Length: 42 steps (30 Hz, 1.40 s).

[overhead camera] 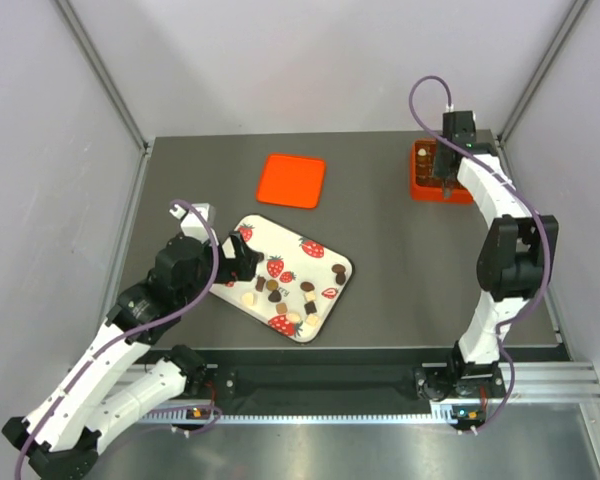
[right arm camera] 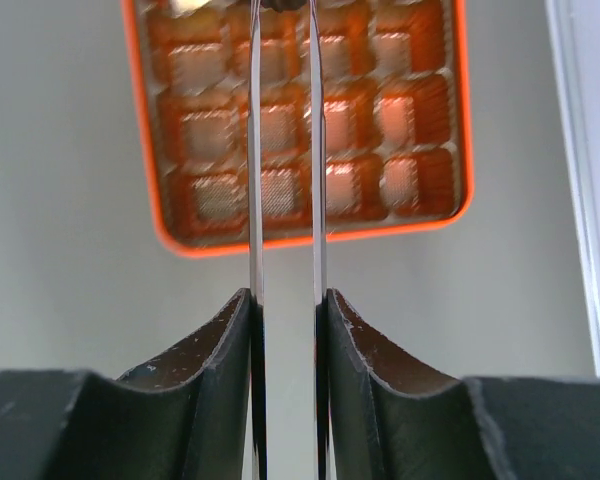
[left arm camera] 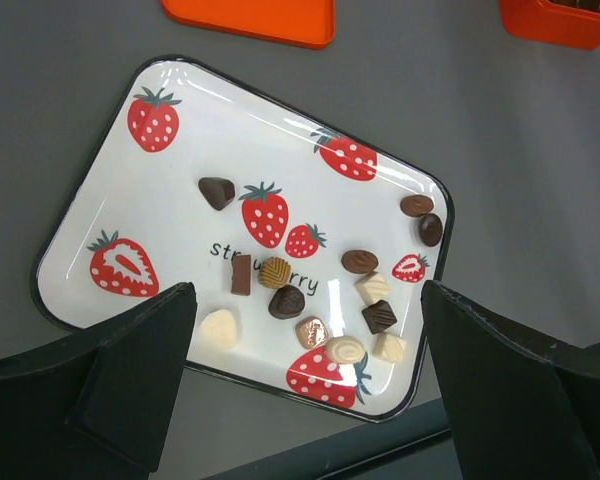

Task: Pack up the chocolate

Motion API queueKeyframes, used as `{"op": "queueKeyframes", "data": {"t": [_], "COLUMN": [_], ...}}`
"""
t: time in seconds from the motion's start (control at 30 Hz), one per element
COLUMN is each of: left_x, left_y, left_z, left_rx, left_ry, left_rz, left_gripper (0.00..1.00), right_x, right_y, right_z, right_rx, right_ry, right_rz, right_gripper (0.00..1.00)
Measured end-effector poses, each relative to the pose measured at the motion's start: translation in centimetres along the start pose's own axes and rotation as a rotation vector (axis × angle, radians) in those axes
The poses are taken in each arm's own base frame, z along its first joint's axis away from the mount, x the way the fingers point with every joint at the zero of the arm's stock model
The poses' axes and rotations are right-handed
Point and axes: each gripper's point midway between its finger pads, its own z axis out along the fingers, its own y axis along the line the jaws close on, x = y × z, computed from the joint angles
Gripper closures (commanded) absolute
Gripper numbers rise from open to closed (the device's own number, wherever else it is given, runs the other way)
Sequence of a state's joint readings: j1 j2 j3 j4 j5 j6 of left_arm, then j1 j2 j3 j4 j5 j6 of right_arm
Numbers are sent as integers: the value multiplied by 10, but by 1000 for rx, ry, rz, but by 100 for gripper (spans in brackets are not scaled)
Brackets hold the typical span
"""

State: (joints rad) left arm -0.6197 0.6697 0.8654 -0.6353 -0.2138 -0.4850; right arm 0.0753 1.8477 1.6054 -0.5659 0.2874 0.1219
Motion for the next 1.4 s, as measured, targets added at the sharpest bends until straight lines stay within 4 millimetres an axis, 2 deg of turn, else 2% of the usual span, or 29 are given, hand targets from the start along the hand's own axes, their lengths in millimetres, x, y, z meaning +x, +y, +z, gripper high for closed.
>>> {"op": "queueKeyframes", "data": {"t": [0.2,0.57,0.93,1.07,1.23,1.33,1.4], "left_x": [0,-3,-4,-10,-22,-28,-30], "left_y": [0,-4,-4,-5,-9,-8,-8], "left_z": [2,9,9,2,-10,-19,-24], "left_rx": [1,2,5,15,36,42,45], "left_ry": [-2,-6,-11,-29,-70,-90,-102], "left_rz": [0,-1,2,4,-4,-8,-9], "left_gripper": [1,1,1,1,1,1,1], "right_x": [-11,6,-11,-21,-39,-34,-17], "right_y": [-18,-37,-31,-32,-29,-4,32], "right_z": [23,60,52,34,-12,-59,-99], "right_rx": [21,13,-35,-45,-59,-111,-197], "right_ry": [7,77,40,14,-47,-95,-121], "right_rz": [30,46,46,50,54,19,-45], "right_gripper": [70,61,57,55,56,57,57]}}
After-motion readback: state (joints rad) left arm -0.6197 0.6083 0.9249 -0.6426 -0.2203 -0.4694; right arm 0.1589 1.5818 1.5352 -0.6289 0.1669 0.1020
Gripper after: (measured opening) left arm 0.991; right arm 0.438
